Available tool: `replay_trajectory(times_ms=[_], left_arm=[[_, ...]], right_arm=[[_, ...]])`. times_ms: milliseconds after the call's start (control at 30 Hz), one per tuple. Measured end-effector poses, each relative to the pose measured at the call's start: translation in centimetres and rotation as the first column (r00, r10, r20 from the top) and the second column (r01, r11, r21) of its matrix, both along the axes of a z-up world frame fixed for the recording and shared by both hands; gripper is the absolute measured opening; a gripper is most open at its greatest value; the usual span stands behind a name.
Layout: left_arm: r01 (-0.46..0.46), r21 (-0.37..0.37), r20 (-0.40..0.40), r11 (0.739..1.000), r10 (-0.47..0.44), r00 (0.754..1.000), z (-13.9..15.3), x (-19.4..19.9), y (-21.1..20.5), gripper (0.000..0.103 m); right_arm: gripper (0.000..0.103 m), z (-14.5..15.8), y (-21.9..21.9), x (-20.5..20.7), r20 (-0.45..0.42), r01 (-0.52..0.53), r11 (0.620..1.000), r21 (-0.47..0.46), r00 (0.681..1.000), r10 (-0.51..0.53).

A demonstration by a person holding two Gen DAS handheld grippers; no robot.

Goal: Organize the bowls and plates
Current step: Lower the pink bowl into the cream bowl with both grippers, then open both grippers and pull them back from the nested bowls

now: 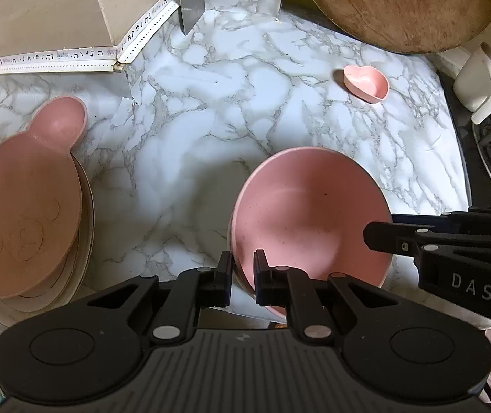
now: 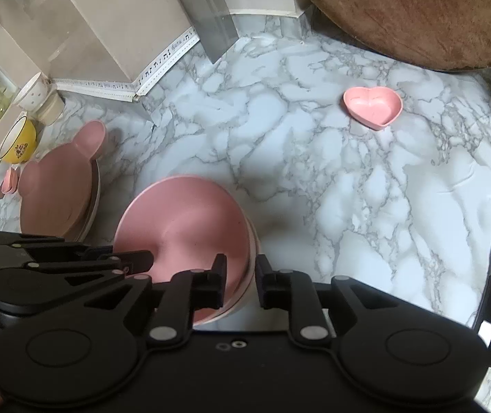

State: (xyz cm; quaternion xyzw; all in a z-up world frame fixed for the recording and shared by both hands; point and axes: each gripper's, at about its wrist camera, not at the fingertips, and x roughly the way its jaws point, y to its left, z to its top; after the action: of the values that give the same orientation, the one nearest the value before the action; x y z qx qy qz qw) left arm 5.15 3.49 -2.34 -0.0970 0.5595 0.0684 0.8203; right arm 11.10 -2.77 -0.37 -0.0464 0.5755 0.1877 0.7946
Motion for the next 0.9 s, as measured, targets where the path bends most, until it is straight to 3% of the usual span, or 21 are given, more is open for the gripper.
replay_trajectory(times_ms=[233,633,733,900], left_arm=[[-0.001,0.01,0.065,1.0,0.001,0.998,1.8,-0.3,0.4,0.012],[0.022,0.061,0.217,0.998,-0.034,0.976,5.6,-0.4,0.1,0.013],[0.027,0.059,0.246,0.998,-0.041,0.968,6.1,-0.2,0.0,0.022],[0.045,0.078,0.306,0.996,-0.067,0.95,7.0,-0.2,-0.7,0.053]], right_arm=[[0.023,0.4,-0.3,0.0,0.006,0.011,1.0,0.017,1.0,-0.011],[0.037,3.7,-0.8,-0.3,0.149,-0.01,0.998,0.058,0.989,0.001],[0.041,4.4,-1.0,-0.2,0.176,-0.01,0.998,0.069,0.984,-0.002],[0.06,5.4,-1.8,-0.2,0.227,-0.001,0.996,0.091,0.974,-0.019]])
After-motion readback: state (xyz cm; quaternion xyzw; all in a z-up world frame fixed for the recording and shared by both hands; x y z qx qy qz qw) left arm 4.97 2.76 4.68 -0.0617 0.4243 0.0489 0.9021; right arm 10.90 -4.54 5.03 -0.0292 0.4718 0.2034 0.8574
